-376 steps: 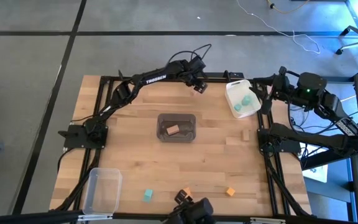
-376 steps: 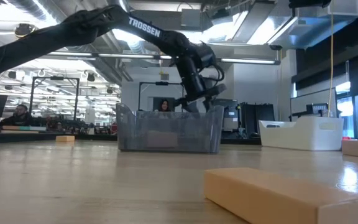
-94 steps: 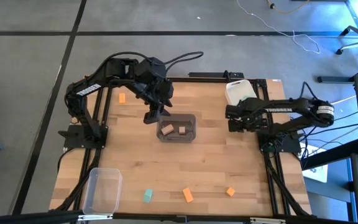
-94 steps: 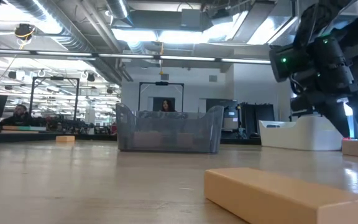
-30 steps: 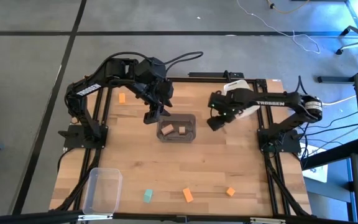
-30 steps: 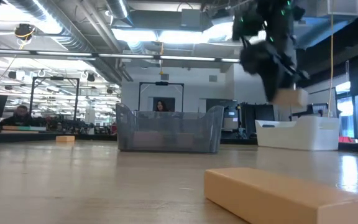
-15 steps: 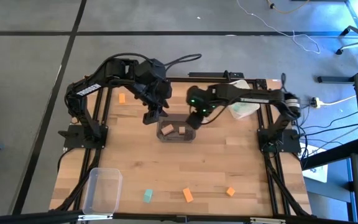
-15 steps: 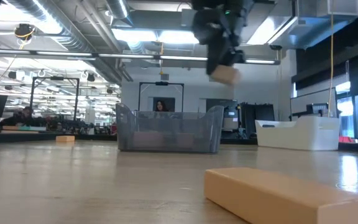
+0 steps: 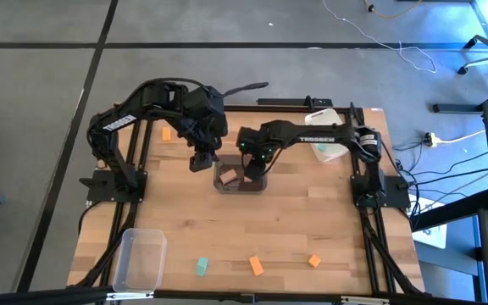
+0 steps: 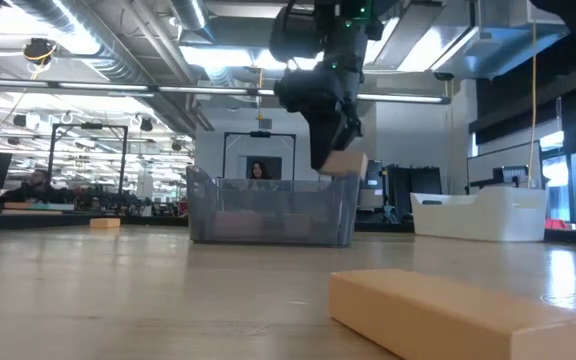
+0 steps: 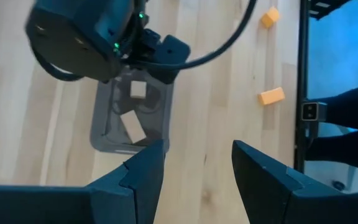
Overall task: Sort & place blocks by color
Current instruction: Put the brown block into the black bin, then put the blue block into the white bin
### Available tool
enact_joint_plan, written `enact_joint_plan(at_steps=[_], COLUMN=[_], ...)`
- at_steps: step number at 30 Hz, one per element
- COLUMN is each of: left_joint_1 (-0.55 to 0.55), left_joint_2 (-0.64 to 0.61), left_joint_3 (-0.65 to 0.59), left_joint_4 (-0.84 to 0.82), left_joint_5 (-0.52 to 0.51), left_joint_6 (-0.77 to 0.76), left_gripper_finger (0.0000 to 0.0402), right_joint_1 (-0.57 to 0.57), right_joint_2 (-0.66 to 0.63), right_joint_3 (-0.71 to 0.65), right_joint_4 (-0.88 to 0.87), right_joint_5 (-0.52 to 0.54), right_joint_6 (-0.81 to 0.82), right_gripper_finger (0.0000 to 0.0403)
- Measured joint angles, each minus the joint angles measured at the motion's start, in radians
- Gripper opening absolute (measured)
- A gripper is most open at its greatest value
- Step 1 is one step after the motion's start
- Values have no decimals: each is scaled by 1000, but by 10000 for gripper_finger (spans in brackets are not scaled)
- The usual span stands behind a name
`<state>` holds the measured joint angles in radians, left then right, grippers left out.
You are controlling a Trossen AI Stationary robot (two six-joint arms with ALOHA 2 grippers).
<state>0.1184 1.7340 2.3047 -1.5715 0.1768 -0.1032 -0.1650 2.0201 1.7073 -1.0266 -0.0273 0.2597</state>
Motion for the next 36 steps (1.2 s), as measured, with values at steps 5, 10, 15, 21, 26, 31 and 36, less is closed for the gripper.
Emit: enact_joint_plan(at_steps=[5,10,15,21,26,31,36], left_joint_1=[1,0,0,0,0,0,1], left_joint_2=[0,0,0,0,0,-1,-45], left_joint_3=[0,0,0,-1,-1,-1,-1], left_joint_4=[0,0,0,0,0,0,0], left_joint_5=[-9,-8,-8,-8,-7,-8,-98], left_joint_6=[0,0,0,0,0,-50,-143], left_gripper_finger=[179,179,179,179,179,179,179], right_joint_1=[0,0,0,0,-1,0,28], right_joint_2=[12,13,16,16,16,15,13], right_joint_3=[0,0,-1,-1,10,121,269], right_joint_4=[20,27,43,66,55,-48,-159], right_joint_5=[0,0,0,-1,-29,-71,-43], right_joint_6=[-7,-7,-7,-4,-8,-60,-136], right_gripper_finger=[135,155,184,162,154,154,154])
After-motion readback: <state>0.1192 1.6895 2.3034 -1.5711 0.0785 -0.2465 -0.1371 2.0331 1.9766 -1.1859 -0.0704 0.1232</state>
